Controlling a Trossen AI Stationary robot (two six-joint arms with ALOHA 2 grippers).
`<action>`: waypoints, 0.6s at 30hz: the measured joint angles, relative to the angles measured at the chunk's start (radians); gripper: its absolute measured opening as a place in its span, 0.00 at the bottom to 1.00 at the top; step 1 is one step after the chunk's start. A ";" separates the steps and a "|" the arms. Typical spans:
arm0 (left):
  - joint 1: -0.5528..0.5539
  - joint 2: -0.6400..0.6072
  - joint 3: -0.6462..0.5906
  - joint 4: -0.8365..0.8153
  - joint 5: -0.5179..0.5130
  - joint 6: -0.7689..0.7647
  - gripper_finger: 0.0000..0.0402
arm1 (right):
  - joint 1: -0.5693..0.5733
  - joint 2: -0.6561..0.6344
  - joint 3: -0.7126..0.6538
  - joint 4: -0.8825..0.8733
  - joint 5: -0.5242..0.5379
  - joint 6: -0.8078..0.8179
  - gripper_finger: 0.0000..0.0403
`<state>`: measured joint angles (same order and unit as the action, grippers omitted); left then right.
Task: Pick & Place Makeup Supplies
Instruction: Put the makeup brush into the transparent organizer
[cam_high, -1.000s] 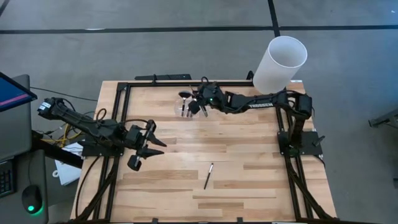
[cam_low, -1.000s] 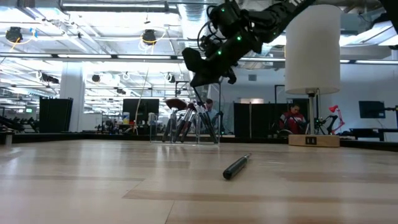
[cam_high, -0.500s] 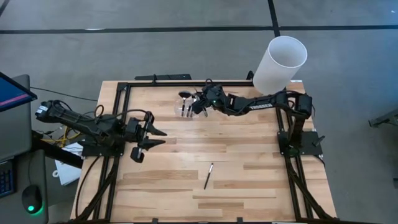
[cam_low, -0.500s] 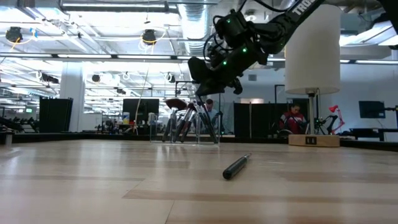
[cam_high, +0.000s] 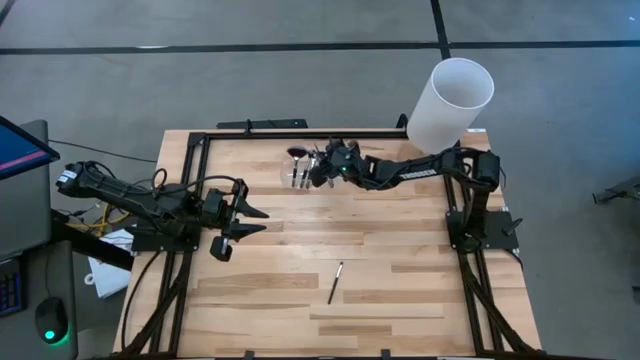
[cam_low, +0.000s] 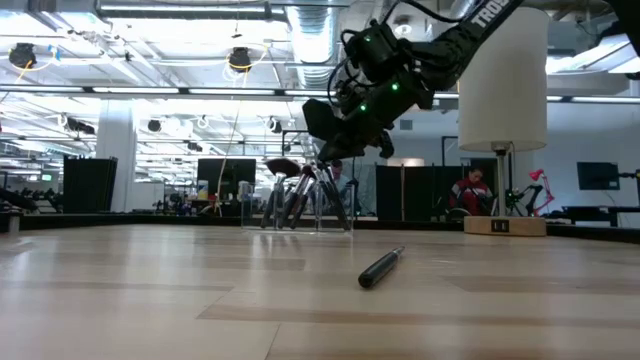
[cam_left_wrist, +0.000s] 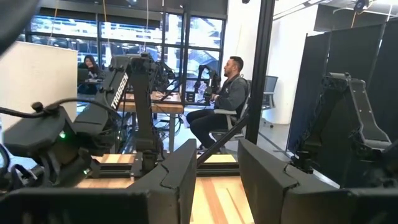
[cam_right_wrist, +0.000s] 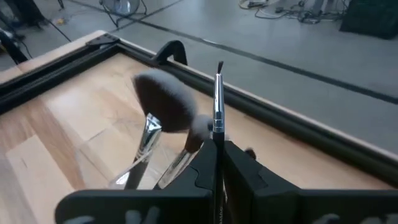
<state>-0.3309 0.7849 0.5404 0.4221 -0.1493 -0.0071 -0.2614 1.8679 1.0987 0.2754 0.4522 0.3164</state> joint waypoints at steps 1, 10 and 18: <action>0.000 0.000 0.000 0.000 0.000 0.000 0.29 | 0.000 0.000 -0.020 0.031 0.000 0.008 0.02; 0.000 0.000 0.000 0.000 0.000 0.001 0.29 | 0.014 0.000 -0.114 0.137 0.022 0.031 0.02; 0.000 0.000 0.000 0.000 0.000 0.002 0.29 | 0.024 0.000 -0.114 0.129 0.020 0.043 0.02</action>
<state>-0.3309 0.7853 0.5404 0.4221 -0.1490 -0.0048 -0.2371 1.8679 0.9852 0.4044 0.4721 0.3595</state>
